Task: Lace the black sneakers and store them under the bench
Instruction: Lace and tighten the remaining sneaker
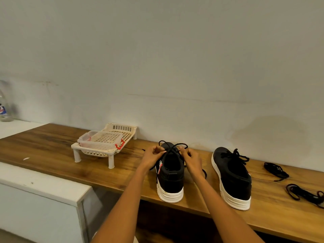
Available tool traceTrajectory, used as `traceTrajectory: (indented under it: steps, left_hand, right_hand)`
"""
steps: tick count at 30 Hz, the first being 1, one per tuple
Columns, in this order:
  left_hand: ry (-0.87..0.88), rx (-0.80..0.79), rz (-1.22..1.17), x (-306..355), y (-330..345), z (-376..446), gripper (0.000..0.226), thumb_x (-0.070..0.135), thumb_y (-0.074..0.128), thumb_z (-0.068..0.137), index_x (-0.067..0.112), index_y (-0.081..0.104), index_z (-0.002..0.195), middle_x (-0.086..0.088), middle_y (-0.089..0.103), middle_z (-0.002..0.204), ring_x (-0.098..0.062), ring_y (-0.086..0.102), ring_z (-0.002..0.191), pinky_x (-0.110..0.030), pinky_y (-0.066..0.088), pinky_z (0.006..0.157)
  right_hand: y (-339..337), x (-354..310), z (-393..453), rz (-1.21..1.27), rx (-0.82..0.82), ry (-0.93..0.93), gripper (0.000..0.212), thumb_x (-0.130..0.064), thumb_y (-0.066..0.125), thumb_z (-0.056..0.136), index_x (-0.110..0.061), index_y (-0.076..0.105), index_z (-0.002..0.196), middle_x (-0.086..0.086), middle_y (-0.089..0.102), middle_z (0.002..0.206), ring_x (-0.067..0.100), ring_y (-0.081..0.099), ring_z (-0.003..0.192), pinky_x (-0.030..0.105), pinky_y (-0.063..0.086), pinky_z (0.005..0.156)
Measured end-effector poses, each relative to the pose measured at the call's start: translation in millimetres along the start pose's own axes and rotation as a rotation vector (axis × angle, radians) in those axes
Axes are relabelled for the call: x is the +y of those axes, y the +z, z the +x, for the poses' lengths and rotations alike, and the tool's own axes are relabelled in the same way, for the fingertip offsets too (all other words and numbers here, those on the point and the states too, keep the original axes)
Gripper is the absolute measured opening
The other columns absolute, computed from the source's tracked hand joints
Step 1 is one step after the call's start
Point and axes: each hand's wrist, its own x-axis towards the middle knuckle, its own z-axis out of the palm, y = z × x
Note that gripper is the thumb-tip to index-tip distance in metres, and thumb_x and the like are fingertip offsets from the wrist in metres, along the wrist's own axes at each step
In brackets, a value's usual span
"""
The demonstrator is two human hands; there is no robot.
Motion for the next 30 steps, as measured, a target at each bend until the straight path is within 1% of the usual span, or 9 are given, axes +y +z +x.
traceTrajectory:
  steps: [3, 6, 10, 13, 16, 19, 25, 27, 30]
  left_hand:
    - [0.032, -0.095, 0.031, 4, -4, -4, 0.020, 0.013, 0.057, 0.093, 0.010, 0.070, 0.108, 0.000, 0.069, 0.101, -0.005, 0.061, 0.093, -0.012, 0.047, 0.076]
    - [0.036, -0.089, 0.088, 9, -5, -3, 0.018, 0.016, 0.059, 0.092, 0.011, 0.071, 0.104, 0.004, 0.068, 0.096, -0.004, 0.059, 0.090, -0.012, 0.044, 0.074]
    - [0.069, -0.070, 0.203, 13, -1, -4, 0.012, 0.022, 0.057, 0.093, 0.018, 0.068, 0.094, 0.007, 0.065, 0.085, -0.008, 0.059, 0.086, -0.024, 0.047, 0.083]
    - [0.073, -0.064, 0.217, 16, -1, -8, 0.021, 0.024, 0.046, 0.098, 0.016, 0.057, 0.082, 0.001, 0.057, 0.077, -0.013, 0.052, 0.076, -0.028, 0.042, 0.074]
    - [-0.041, -0.094, 0.024, 17, -8, -12, 0.030, 0.026, 0.030, 0.102, 0.009, 0.052, 0.091, -0.008, 0.060, 0.097, -0.018, 0.055, 0.092, -0.033, 0.043, 0.086]
    - [-0.152, -0.104, -0.082, 13, -12, -13, 0.034, 0.036, 0.032, 0.100, 0.014, 0.056, 0.110, -0.009, 0.062, 0.117, -0.025, 0.057, 0.111, -0.043, 0.040, 0.103]
    - [-0.021, -0.175, -0.146, 3, -17, -15, 0.025, 0.019, 0.054, 0.095, 0.013, 0.063, 0.118, -0.004, 0.067, 0.114, -0.014, 0.060, 0.108, -0.023, 0.047, 0.091]
    - [0.002, -0.116, -0.113, 3, -14, -13, 0.022, 0.014, 0.055, 0.094, 0.012, 0.067, 0.113, -0.004, 0.069, 0.107, -0.015, 0.063, 0.103, -0.019, 0.049, 0.084]
    - [0.000, -0.046, -0.079, 6, -8, -10, 0.018, 0.017, 0.057, 0.094, 0.009, 0.070, 0.102, -0.006, 0.071, 0.096, -0.018, 0.065, 0.097, -0.023, 0.050, 0.083]
  right_hand:
    - [1, 1, 4, 0.006, -0.146, -0.060, 0.014, -0.028, 0.058, 0.092, -0.021, 0.070, 0.089, -0.005, 0.070, 0.085, 0.010, 0.063, 0.084, 0.028, 0.051, 0.076]
    - [-5, -3, 5, 0.035, -0.224, -0.073, 0.014, -0.019, 0.060, 0.092, -0.028, 0.070, 0.093, -0.010, 0.070, 0.092, 0.008, 0.063, 0.093, 0.027, 0.052, 0.086]
    - [-7, -12, 9, -0.110, -0.254, -0.073, 0.016, -0.019, 0.059, 0.092, -0.014, 0.070, 0.102, -0.005, 0.067, 0.091, 0.010, 0.062, 0.089, 0.026, 0.051, 0.082]
    - [-4, -13, 11, -0.284, -0.224, -0.103, 0.016, -0.023, 0.052, 0.096, -0.012, 0.063, 0.099, -0.001, 0.064, 0.087, 0.014, 0.059, 0.080, 0.027, 0.045, 0.069]
    - [-3, -14, 7, -0.270, -0.135, -0.074, 0.016, -0.023, 0.040, 0.098, -0.009, 0.048, 0.095, 0.000, 0.053, 0.077, 0.016, 0.049, 0.071, 0.029, 0.034, 0.058]
    - [-4, -12, 4, -0.181, -0.094, -0.056, 0.015, -0.020, 0.038, 0.100, -0.009, 0.045, 0.093, -0.001, 0.048, 0.076, 0.016, 0.045, 0.071, 0.027, 0.034, 0.059]
    - [-11, -11, 0, -0.156, -0.243, -0.140, 0.014, -0.023, 0.055, 0.095, -0.022, 0.065, 0.086, -0.012, 0.064, 0.076, -0.001, 0.058, 0.073, 0.012, 0.043, 0.064]
    - [-9, -11, 2, -0.188, -0.226, -0.142, 0.019, -0.025, 0.056, 0.094, -0.027, 0.064, 0.077, -0.013, 0.061, 0.069, 0.000, 0.056, 0.066, 0.015, 0.041, 0.061]
    - [-5, -8, 6, -0.236, -0.150, -0.097, 0.023, -0.028, 0.050, 0.097, -0.013, 0.062, 0.084, 0.001, 0.064, 0.075, 0.017, 0.060, 0.074, 0.030, 0.046, 0.067]
